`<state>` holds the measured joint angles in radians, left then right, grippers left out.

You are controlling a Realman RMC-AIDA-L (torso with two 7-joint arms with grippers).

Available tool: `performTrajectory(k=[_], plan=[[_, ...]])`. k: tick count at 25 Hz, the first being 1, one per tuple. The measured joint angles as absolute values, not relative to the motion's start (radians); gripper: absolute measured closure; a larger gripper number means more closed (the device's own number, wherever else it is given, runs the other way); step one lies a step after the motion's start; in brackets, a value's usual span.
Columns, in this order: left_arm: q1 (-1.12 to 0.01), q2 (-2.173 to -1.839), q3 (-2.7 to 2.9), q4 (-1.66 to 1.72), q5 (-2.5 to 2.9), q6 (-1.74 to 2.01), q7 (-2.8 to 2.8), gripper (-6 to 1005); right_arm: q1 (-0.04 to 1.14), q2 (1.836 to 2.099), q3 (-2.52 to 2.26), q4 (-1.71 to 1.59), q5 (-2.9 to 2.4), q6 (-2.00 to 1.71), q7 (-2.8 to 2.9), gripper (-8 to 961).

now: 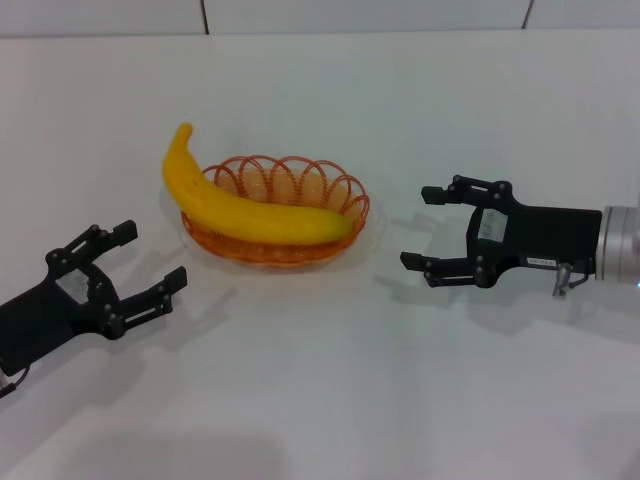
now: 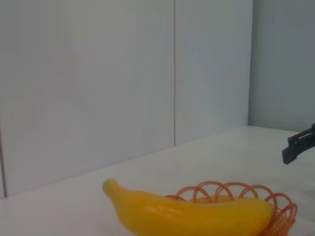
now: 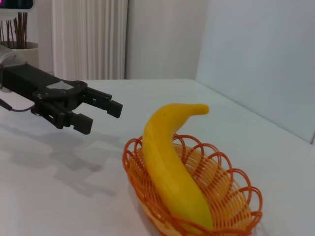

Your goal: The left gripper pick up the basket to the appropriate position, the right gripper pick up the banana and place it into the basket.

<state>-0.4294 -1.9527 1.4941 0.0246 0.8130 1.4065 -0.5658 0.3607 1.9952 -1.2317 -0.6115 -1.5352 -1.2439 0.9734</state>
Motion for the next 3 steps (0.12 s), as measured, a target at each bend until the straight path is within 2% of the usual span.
performTrajectory(k=[3], plan=[[-0.430,-1.953,1.495,0.025,0.813,1.407,-0.566,91,0.371,1.995,-1.231,-0.599,-1.534,-1.244,0.973,71]])
